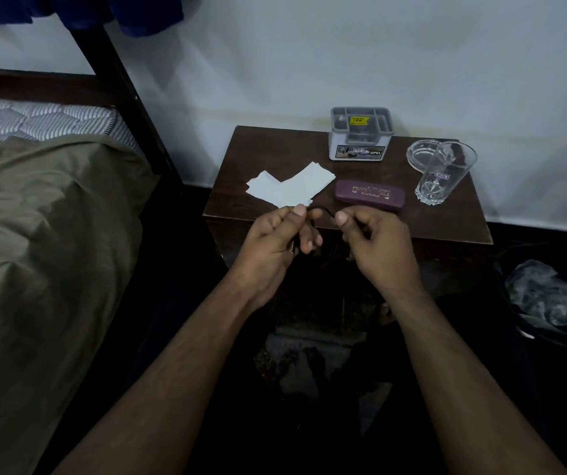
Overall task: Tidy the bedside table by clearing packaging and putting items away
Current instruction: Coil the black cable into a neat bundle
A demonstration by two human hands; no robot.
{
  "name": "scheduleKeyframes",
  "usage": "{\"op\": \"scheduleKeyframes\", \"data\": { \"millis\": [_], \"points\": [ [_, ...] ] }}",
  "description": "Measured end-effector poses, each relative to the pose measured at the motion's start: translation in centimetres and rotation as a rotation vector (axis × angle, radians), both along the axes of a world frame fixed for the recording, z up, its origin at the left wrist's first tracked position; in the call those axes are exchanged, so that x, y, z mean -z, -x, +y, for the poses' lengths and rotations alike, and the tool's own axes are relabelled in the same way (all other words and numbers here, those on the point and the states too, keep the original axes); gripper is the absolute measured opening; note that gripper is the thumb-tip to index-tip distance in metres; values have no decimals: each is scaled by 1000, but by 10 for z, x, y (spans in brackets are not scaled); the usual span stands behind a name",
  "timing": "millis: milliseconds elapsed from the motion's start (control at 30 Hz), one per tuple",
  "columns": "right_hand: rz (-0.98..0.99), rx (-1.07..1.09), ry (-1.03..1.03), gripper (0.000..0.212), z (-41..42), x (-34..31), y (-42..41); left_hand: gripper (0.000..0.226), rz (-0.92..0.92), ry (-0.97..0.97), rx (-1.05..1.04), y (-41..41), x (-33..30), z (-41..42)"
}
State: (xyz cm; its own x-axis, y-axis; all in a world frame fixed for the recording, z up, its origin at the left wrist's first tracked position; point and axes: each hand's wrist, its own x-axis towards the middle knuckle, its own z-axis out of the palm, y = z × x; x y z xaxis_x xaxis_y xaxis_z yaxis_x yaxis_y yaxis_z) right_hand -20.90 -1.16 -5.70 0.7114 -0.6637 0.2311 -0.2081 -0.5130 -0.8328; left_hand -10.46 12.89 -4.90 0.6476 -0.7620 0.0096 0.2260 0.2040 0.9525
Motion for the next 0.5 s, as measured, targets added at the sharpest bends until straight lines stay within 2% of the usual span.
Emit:
{"op": "scheduleKeyframes", "data": {
  "millis": [100,233,333,433,500],
  "points": [
    [54,-28,46,14,6,1,-2,46,131,4,19,-1,-3,3],
    [76,-39,11,20,7,-2,-1,31,123,-76,276,8,-9,10],
    [106,-97,3,23,11,-4,-1,33,239,42,194,11,-12,9],
    [216,-295,13,24,23,-4,-2,27,368,218,59,1,-12,5],
    [371,-457,73,25,35,-1,-3,19,288,185,-46,-5,-6,2]
  ]
}}
